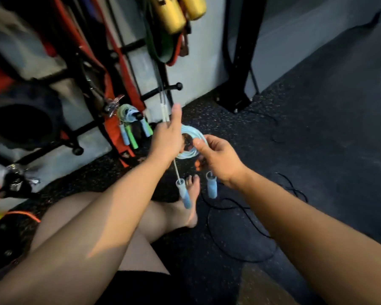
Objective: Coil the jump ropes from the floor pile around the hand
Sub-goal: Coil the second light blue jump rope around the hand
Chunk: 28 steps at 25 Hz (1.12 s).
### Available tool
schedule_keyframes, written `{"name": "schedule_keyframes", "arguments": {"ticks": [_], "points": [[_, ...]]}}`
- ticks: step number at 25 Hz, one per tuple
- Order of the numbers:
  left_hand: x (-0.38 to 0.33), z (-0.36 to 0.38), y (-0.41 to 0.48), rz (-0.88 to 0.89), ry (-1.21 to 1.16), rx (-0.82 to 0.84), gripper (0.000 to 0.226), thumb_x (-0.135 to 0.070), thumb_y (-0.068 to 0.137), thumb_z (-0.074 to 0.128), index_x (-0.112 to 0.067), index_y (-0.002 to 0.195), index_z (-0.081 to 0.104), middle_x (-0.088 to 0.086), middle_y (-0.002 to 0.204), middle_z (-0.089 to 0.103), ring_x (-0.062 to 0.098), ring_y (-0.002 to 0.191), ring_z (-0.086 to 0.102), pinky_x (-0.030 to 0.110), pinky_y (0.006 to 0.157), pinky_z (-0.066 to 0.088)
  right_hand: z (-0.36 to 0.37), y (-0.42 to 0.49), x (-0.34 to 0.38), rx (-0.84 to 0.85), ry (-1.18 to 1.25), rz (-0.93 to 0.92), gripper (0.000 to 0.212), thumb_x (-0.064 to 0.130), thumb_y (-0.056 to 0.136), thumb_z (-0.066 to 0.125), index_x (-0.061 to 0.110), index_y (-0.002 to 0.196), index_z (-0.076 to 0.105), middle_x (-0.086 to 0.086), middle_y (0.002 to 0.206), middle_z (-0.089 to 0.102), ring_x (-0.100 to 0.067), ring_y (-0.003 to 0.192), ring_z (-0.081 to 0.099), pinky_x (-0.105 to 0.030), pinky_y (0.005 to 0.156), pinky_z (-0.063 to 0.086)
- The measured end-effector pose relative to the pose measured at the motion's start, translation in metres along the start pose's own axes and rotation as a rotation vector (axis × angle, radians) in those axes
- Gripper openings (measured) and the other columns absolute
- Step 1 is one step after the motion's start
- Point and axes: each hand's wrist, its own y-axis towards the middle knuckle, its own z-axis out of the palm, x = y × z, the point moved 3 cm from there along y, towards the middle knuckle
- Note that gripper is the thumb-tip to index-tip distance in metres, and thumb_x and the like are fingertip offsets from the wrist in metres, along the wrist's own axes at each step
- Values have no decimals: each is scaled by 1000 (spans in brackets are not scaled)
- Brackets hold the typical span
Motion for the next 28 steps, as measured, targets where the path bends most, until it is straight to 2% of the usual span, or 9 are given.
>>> {"name": "schedule_keyframes", "arguments": {"ticks": [2,4,7,10,12,14,17,24,28], "points": [[35,-28,18,-35,6,-30,81,-80,93,24,-14,56,53,2,40,52,19,42,53,33,56,43,37,21,-17,27,-27,23,19,22,103,54,8,95,63,6,62,64,-13,50,55,-26,49,51],[52,-51,44,-88,-79,51,60,-66,100,35,-19,70,53,1,52,53,15,49,51,28,55,40,64,48,-29,17,17,65,19,22,102,56,7,96,65,-3,70,66,-13,52,58,-26,51,53],[63,-70,86,-233,-492,205,23,-32,94,48,-13,82,53,4,61,49,17,59,45,30,54,43,82,96,-33,-52,63,109,20,21,100,60,6,91,69,-6,68,66,-15,52,58,-27,52,54],[83,-81,123,-290,-485,165,22,-5,104,42,-8,91,60,12,81,58,19,71,55,30,65,52,94,142,-45,-63,35,163,18,21,99,63,11,88,73,-3,67,68,-15,52,59,-29,55,56],[97,-83,146,-236,-310,130,17,-13,108,43,-13,102,59,9,96,62,18,83,59,32,78,52,101,175,-60,-64,-19,189,16,22,98,63,11,95,75,-4,69,70,-16,55,61,-30,57,58],[114,-82,173,-175,-123,56,10,-23,109,44,-20,112,53,0,95,65,13,84,62,32,80,52,104,209,-70,-52,-72,182,20,22,99,62,7,105,74,-6,71,70,-15,56,62,-29,57,58],[140,-80,213,-111,-141,-30,4,-20,106,53,-22,109,52,0,92,72,21,87,70,39,86,56,108,261,-76,-3,-151,133,22,19,100,60,2,107,72,-5,69,69,-14,53,62,-29,56,56],[163,-76,263,66,220,-231,25,-19,101,62,-8,123,66,5,113,72,15,97,61,19,76,36,116,328,-104,-3,-239,32,22,16,100,61,6,114,73,1,74,71,-2,53,61,-18,55,55],[184,-74,274,51,157,-241,23,-17,99,66,-6,119,68,5,107,72,14,94,61,16,74,39,113,340,-120,38,-207,61,23,14,100,60,6,118,72,-6,75,68,-8,53,56,-16,51,51]]}}
